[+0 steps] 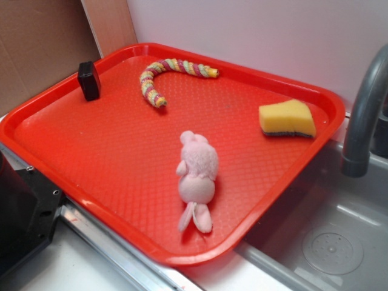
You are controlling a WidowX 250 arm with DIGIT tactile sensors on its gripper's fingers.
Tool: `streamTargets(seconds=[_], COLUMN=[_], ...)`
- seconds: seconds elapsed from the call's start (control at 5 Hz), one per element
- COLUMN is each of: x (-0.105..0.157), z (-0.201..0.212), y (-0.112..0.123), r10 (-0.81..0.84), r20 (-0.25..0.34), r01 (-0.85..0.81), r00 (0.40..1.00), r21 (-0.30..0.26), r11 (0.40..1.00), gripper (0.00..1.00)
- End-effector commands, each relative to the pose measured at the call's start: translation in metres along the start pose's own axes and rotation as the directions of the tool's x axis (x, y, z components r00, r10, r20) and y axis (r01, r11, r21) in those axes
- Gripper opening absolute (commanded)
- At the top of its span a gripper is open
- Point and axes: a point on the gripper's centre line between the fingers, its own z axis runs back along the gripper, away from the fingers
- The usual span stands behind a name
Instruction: Grab the black box.
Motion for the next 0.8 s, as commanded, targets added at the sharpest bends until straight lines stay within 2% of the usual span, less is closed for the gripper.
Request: streamTargets(seconds=[0.0,0.2,0.4,0.6], x=[0.0,0.025,0.048,0.068], z=[0.0,-0.031,-0.048,-0.08], y=[0.0,0.023,0.058,0.102], r10=[0.0,0.154,0.281,0.391], r20=[0.0,0.08,0.133,0.151], r01=[0.0,-0.158,-0.293,-0.403], r00=[1.0,0.985,0.95,0.908], r21=[0.0,0.047,0.08,0.062], r11=[1.0,0.986,0.953,0.913], gripper=[1.0,1.0,1.0,1.0])
